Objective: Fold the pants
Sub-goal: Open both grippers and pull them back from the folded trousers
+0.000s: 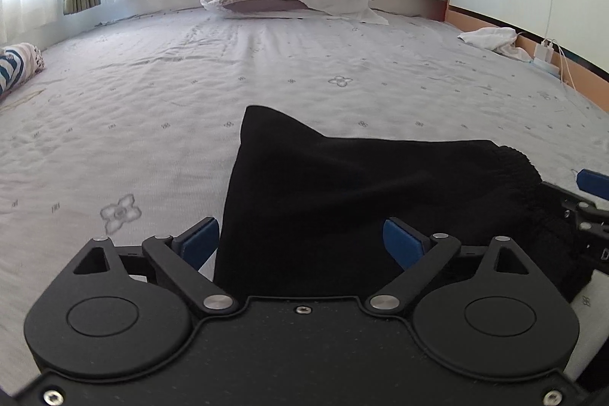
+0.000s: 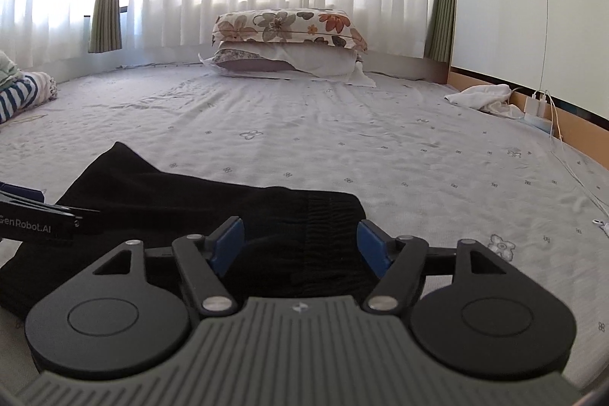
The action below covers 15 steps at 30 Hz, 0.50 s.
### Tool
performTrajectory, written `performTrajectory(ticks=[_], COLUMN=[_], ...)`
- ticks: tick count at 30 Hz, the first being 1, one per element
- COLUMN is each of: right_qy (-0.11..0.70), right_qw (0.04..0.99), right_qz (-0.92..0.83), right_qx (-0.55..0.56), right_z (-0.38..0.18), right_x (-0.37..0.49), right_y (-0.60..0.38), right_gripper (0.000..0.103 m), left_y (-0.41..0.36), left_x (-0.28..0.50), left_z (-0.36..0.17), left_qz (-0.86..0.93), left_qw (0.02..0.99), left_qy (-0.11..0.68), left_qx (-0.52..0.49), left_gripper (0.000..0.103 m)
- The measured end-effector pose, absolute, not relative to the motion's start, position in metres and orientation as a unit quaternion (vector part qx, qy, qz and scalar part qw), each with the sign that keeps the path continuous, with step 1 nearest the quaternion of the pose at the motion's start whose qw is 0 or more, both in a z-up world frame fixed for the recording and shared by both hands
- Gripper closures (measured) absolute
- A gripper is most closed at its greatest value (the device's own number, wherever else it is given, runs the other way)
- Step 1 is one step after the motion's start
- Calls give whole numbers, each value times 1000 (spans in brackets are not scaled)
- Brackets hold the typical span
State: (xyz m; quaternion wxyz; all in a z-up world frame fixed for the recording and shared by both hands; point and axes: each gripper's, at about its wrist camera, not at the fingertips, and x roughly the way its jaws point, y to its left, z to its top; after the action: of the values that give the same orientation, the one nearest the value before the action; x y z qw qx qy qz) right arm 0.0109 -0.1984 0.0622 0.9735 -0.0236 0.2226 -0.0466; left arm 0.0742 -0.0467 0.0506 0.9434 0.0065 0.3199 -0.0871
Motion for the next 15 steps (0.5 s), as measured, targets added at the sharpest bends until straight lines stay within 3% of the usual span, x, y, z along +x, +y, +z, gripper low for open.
performTrajectory(ticks=[15], right_qy=[249], right_qw=[967], right_qz=[-55], right_qx=[-8], right_z=[40], right_x=[-58], right_y=[-185], right_gripper=[12], left_y=[-37], left_x=[-15], left_z=[27], left_qz=[-64], left_qw=[933], left_qy=[354], left_qx=[-11], left_gripper=[0])
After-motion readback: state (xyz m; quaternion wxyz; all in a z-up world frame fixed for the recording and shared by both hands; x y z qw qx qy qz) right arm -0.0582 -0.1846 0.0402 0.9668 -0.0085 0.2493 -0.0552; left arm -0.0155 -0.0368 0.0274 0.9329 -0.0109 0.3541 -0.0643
